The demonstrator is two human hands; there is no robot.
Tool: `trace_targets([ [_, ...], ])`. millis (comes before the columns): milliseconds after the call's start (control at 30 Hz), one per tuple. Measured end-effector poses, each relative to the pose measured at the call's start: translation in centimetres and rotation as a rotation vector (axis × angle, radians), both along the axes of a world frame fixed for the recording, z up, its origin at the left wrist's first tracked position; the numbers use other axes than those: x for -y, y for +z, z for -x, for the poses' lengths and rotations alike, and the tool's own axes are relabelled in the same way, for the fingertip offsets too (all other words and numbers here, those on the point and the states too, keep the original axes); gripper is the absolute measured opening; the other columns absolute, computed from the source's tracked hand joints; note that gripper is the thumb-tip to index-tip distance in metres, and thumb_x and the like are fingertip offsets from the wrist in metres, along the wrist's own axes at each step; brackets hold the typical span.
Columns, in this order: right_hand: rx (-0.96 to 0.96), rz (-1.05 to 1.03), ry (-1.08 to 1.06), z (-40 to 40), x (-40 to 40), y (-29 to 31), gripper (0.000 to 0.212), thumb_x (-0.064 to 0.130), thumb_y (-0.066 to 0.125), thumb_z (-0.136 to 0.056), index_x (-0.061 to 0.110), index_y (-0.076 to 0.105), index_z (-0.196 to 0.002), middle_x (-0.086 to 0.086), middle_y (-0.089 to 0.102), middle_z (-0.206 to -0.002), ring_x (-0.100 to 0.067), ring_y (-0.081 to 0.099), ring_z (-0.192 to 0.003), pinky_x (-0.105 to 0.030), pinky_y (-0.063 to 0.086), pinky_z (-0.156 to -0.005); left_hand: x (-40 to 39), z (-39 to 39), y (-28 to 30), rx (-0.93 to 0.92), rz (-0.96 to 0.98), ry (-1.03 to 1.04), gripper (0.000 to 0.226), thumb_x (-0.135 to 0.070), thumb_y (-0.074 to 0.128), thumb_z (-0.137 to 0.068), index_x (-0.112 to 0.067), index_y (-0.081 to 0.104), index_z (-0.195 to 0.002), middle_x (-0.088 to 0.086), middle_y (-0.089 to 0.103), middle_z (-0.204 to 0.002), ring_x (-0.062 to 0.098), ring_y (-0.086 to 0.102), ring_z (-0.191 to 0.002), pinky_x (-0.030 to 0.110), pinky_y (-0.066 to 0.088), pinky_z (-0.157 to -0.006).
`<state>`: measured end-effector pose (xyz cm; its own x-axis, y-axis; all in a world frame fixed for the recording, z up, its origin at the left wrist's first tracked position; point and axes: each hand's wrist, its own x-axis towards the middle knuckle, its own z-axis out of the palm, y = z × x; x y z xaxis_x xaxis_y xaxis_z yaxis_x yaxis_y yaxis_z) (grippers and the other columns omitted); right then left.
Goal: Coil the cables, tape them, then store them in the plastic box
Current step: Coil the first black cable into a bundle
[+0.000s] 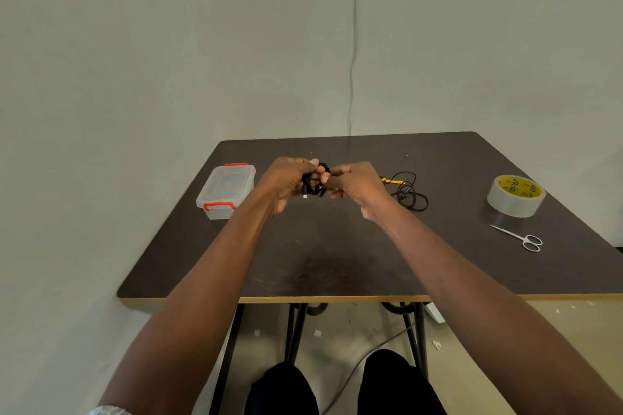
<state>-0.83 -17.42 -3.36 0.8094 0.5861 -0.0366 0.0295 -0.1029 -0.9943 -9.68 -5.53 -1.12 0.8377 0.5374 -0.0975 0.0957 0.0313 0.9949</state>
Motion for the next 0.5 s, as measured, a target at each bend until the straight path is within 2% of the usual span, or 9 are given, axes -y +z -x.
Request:
trace_targets([
  [67,-0.004,0.003,-0.036,0.3,0.0,-0.2,0.011,-0.005,0.07,-0.081,0.006,0.07,-0.079,-0.009,0.064,-0.067,-0.016,0.057,-0.054,-0.023,0.053,-0.052,0.0,-0.2,-0.2,-0.021,0.012,-0.021,0.019,-0.014,0.056,-0.097,-0.002,0.069,-0.092,0.005,0.075,-0.078,0.011,0.07,-0.072,0.023,0.056,-0.063],
  [133,-0.049,0.015,-0.058,0.4,0.0,-0.2,0.011,-0.008,0.066,-0.08,0.002,0.067,-0.077,-0.012,0.062,-0.065,-0.019,0.055,-0.051,-0.024,0.051,-0.047,0.0,-0.3,-0.3,-0.047,-0.016,-0.027,0.019,-0.016,0.055,-0.097,-0.004,0.069,-0.093,0.003,0.075,-0.079,0.01,0.071,-0.074,0.024,0.054,-0.067],
  [233,-0.157,-0.003,-0.072,0.1,0.2,-0.1,0.009,-0.006,0.058,-0.079,-0.001,0.06,-0.072,-0.015,0.06,-0.063,-0.023,0.058,-0.05,-0.024,0.05,-0.043,-0.2,-0.2,-0.7,-0.07,-0.079,-0.035,0.022,-0.018,0.054,-0.098,-0.001,0.068,-0.097,0.005,0.075,-0.083,0.009,0.071,-0.073,0.022,0.052,-0.064],
  [300,-0.205,-0.038,-0.087,-0.1,0.4,-0.2,0.01,-0.005,0.055,-0.079,0.0,0.058,-0.071,-0.015,0.06,-0.061,-0.026,0.061,-0.051,-0.026,0.052,-0.045,-0.4,-0.1,-0.9,-0.075,-0.126,-0.04,0.022,-0.019,0.053,-0.099,-0.002,0.067,-0.097,0.006,0.074,-0.085,0.011,0.071,-0.075,0.026,0.052,-0.069],
  [400,-0.167,-0.022,-0.082,-0.8,0.5,-0.5,0.007,-0.006,0.058,-0.079,-0.001,0.058,-0.073,-0.016,0.06,-0.063,-0.026,0.061,-0.053,-0.027,0.051,-0.045,-0.5,-0.1,-1.6,-0.053,-0.05,-0.047,0.021,-0.016,0.051,-0.1,-0.002,0.065,-0.095,0.009,0.07,-0.083,0.016,0.068,-0.076,0.033,0.057,-0.075],
  [500,-0.048,0.057,-0.059,-1.4,0.2,-1.3,0.009,-0.007,0.062,-0.078,0.001,0.06,-0.073,-0.015,0.06,-0.068,-0.025,0.059,-0.054,-0.026,0.051,-0.046,-0.3,-0.3,-2.3,-0.08,0.049,-0.002,0.02,-0.013,0.047,-0.101,-0.002,0.062,-0.092,0.012,0.067,-0.085,0.018,0.067,-0.077,0.03,0.059,-0.063],
])
